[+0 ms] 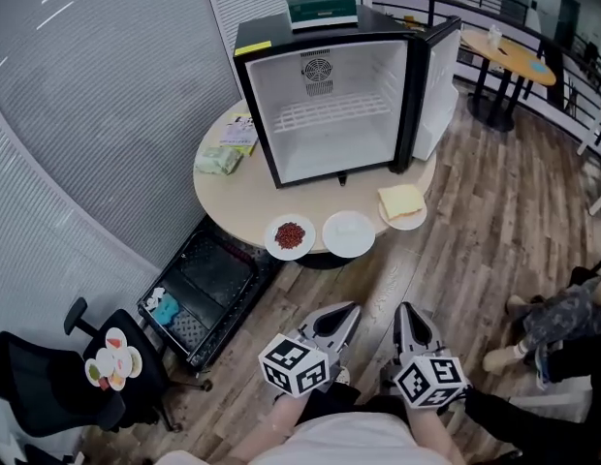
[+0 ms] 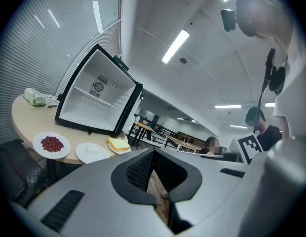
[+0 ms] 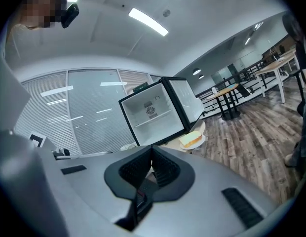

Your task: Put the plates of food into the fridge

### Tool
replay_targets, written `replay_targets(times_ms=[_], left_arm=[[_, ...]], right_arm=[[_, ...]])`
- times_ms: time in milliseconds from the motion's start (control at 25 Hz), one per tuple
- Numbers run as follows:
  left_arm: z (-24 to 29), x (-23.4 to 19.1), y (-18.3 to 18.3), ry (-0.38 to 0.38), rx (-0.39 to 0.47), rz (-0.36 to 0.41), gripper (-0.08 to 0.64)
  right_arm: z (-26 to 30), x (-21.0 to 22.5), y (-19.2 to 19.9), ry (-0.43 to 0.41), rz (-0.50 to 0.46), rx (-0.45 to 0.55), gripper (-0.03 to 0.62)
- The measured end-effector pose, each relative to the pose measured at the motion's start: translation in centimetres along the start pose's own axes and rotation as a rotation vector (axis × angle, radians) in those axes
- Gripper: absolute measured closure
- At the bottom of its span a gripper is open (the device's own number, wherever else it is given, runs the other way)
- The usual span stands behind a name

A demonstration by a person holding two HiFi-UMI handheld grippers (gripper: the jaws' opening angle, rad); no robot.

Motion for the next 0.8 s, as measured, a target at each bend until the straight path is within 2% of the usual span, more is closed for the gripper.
replay_targets(times_ms=[160, 520, 800], left_arm=[[-0.3, -1.2, -0.4, 0.006, -0.016, 0.01, 0.555], [-0.5, -2.1, 0.6, 0.009, -0.042, -0.023, 0.555], [-0.1, -5.3, -0.8, -0.049, -0.035, -0.027, 0.555]], right_arm=[[1.3, -0.4, 0.4, 0.019, 0.016, 0.011, 0.598], [2.1, -0.3, 1.0, 0.031, 0.015, -0.005, 0.598], [6.6, 0.6, 0.3, 0.033, 0.036, -0.035, 0.598]])
Point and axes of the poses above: the fingertips, and each gripper's own axes: z forward along the fingers, x to its right, y out of its underside, the point moved 4 cm from there along -z, backward along the fingers, and after that the axes turned 10 degrees about y, right-handed, at the moved point
